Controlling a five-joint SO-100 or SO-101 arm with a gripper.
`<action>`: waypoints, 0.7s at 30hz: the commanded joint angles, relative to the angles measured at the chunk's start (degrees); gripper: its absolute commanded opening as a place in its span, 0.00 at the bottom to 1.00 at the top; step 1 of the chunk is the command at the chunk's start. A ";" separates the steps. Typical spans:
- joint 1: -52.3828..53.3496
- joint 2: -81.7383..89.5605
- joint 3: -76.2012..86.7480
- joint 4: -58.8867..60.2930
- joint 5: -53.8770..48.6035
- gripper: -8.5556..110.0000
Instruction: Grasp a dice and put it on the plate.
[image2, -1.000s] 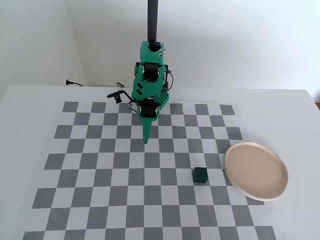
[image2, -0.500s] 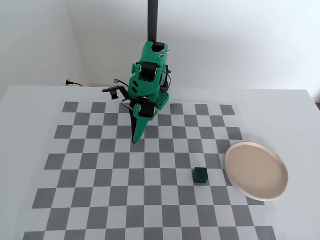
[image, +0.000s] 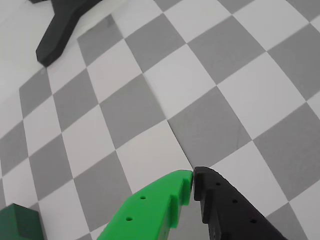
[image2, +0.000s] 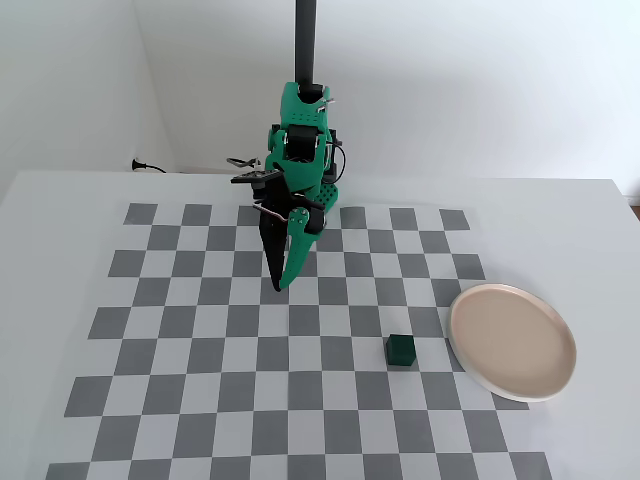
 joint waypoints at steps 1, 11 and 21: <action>-0.26 0.62 -1.23 -2.02 -5.89 0.04; 2.37 0.62 -1.23 -4.92 -18.98 0.04; 4.92 0.62 -1.49 -2.46 -27.33 0.04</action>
